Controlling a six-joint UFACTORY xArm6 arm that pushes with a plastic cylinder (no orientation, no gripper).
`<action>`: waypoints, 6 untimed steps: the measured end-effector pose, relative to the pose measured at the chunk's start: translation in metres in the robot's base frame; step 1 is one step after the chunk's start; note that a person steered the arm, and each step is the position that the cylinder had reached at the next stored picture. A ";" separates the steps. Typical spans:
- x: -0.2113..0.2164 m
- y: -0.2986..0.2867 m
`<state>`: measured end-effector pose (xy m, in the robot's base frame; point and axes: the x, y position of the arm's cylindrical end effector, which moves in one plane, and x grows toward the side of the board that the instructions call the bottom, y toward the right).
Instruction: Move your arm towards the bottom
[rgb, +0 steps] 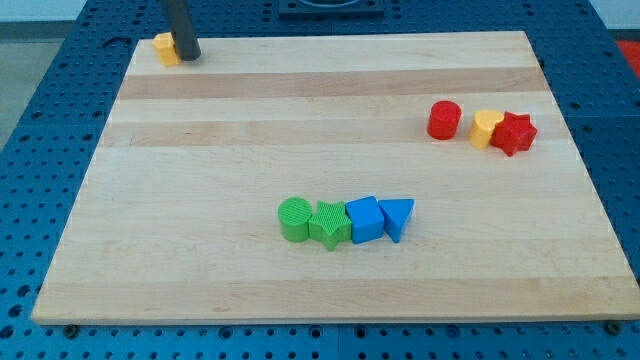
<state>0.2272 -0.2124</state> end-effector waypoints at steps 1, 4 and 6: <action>0.000 0.000; 0.201 0.085; 0.350 0.087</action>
